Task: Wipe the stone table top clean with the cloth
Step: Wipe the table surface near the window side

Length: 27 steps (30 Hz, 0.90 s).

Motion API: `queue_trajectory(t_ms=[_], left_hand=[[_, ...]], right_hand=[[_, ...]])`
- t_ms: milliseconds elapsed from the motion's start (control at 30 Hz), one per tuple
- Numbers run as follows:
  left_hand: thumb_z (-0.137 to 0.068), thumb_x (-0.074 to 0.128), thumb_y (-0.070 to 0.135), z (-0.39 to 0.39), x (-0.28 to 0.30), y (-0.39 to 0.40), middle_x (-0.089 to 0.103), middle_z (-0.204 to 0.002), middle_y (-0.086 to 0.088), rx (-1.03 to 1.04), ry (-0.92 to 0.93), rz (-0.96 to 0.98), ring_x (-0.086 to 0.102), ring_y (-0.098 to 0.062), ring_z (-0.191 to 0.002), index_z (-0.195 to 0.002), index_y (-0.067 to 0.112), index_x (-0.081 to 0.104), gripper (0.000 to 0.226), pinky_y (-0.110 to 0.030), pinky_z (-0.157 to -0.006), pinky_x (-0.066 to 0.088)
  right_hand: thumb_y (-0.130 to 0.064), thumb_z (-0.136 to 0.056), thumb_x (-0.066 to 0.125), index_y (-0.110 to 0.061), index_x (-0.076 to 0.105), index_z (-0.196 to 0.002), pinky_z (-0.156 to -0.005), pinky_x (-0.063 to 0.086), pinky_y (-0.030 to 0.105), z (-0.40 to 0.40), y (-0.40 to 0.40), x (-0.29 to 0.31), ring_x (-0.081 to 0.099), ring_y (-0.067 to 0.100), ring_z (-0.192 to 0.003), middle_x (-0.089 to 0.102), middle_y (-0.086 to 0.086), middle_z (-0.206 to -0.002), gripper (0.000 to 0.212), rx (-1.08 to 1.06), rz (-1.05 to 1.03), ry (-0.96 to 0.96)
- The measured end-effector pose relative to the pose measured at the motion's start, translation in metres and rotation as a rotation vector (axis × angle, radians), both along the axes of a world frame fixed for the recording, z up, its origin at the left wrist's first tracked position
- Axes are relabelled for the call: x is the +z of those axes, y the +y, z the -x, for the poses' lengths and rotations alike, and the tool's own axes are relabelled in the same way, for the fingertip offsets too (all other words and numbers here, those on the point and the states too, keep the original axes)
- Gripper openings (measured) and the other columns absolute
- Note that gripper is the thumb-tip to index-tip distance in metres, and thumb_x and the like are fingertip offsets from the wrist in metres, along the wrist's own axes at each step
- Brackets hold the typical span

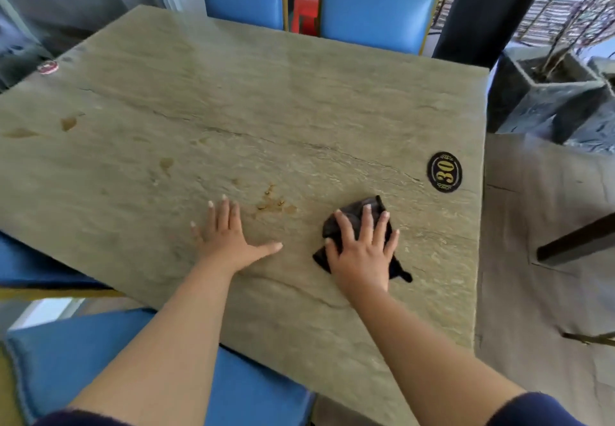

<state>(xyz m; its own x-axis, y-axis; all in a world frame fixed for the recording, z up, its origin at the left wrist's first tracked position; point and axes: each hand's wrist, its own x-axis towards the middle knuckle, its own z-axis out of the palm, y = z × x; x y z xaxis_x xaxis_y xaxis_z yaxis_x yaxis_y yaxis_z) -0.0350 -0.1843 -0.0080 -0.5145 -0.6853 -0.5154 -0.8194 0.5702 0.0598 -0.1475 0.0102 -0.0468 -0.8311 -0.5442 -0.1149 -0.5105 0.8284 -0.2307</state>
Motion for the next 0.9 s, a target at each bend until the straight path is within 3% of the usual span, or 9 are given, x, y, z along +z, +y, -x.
queue_trajectory(t_ms=[67,133,267,367,433,600,700,800,900], left_hand=[[-0.042,0.03,0.104,-0.004,-0.002,-0.014,-0.048,-0.146,0.002,-0.05,-0.044,-0.05,-0.038,-0.025,-0.138,-0.141,0.023,-0.035,0.144,-0.062,-0.111,-0.017],[-0.04,0.032,0.105,-0.006,-0.006,-0.019,-0.056,-0.139,0.001,-0.085,-0.038,-0.106,-0.046,-0.026,-0.132,-0.139,0.023,-0.04,0.147,-0.063,-0.108,-0.021],[-0.041,0.053,0.097,-0.008,-0.006,-0.026,-0.062,-0.132,0.001,-0.138,-0.069,-0.165,-0.05,-0.027,-0.128,-0.134,0.023,-0.046,0.155,-0.063,-0.108,-0.021],[-0.044,0.062,0.091,-0.009,-0.004,-0.028,-0.063,-0.13,0.001,-0.164,-0.082,-0.195,-0.052,-0.028,-0.126,-0.133,0.023,-0.047,0.156,-0.063,-0.107,-0.023],[-0.044,0.062,0.091,-0.01,-0.004,-0.027,-0.064,-0.129,-0.001,-0.173,-0.097,-0.189,-0.052,-0.029,-0.126,-0.133,0.022,-0.047,0.157,-0.063,-0.106,-0.023],[-0.042,0.061,0.092,-0.009,-0.002,-0.026,-0.067,-0.124,-0.002,-0.176,-0.1,-0.205,-0.055,-0.03,-0.123,-0.131,0.021,-0.049,0.158,-0.064,-0.105,-0.024],[-0.044,0.062,0.091,-0.008,-0.005,-0.027,-0.066,-0.125,-0.001,-0.186,-0.098,-0.207,-0.053,-0.03,-0.124,-0.131,0.021,-0.049,0.157,-0.064,-0.106,-0.022],[-0.052,0.069,0.081,-0.009,-0.005,-0.03,-0.061,-0.133,0.002,-0.198,-0.088,-0.207,-0.048,-0.029,-0.13,-0.137,0.023,-0.043,0.152,-0.063,-0.109,-0.018],[-0.06,0.078,0.065,-0.014,0.004,-0.049,-0.052,-0.142,0.006,-0.264,-0.067,-0.286,-0.04,-0.026,-0.136,-0.144,0.027,-0.034,0.145,-0.057,-0.115,-0.011]], right_hand=[[-0.056,-0.095,0.022,-0.039,0.008,-0.15,-0.113,-0.011,0.058,0.0,-0.033,-0.001,-0.021,0.038,-0.143,-0.011,0.011,-0.16,0.059,-0.127,-0.01,-0.018],[-0.051,-0.095,0.025,-0.037,0.01,-0.15,-0.114,-0.013,0.055,-0.011,-0.063,-0.001,-0.021,0.036,-0.143,-0.011,0.011,-0.16,0.058,-0.149,0.015,-0.023],[-0.034,-0.095,0.034,-0.034,0.015,-0.149,-0.117,-0.011,0.045,-0.018,-0.109,0.001,-0.015,0.023,-0.146,-0.002,0.002,-0.161,0.058,0.214,0.14,-0.032],[-0.024,-0.093,0.042,-0.03,0.018,-0.15,-0.119,-0.008,0.037,0.017,-0.123,0.005,-0.008,0.014,-0.147,0.008,-0.006,-0.161,0.063,0.415,0.171,-0.157],[-0.022,-0.092,0.044,-0.03,0.023,-0.149,-0.119,-0.006,0.034,0.03,-0.115,0.004,-0.005,0.011,-0.147,0.011,-0.008,-0.16,0.062,0.347,0.213,-0.188],[-0.025,-0.095,0.04,-0.029,0.027,-0.147,-0.119,-0.006,0.037,-0.004,-0.075,-0.002,-0.004,0.013,-0.147,0.012,-0.007,-0.16,0.054,-0.091,0.294,-0.062],[-0.026,-0.095,0.037,-0.028,0.025,-0.148,-0.118,-0.009,0.038,-0.04,-0.073,0.001,-0.008,0.015,-0.147,0.008,-0.005,-0.161,0.054,-0.15,0.262,-0.047],[-0.023,-0.093,0.038,-0.029,0.028,-0.147,-0.118,-0.012,0.038,-0.069,-0.077,0.002,-0.009,0.014,-0.147,0.008,-0.006,-0.16,0.055,0.058,0.275,-0.095],[-0.024,-0.089,0.039,-0.032,0.037,-0.143,-0.119,-0.006,0.037,-0.059,-0.068,-0.001,-0.002,0.009,-0.147,0.019,-0.011,-0.158,0.055,0.291,0.286,-0.093]])
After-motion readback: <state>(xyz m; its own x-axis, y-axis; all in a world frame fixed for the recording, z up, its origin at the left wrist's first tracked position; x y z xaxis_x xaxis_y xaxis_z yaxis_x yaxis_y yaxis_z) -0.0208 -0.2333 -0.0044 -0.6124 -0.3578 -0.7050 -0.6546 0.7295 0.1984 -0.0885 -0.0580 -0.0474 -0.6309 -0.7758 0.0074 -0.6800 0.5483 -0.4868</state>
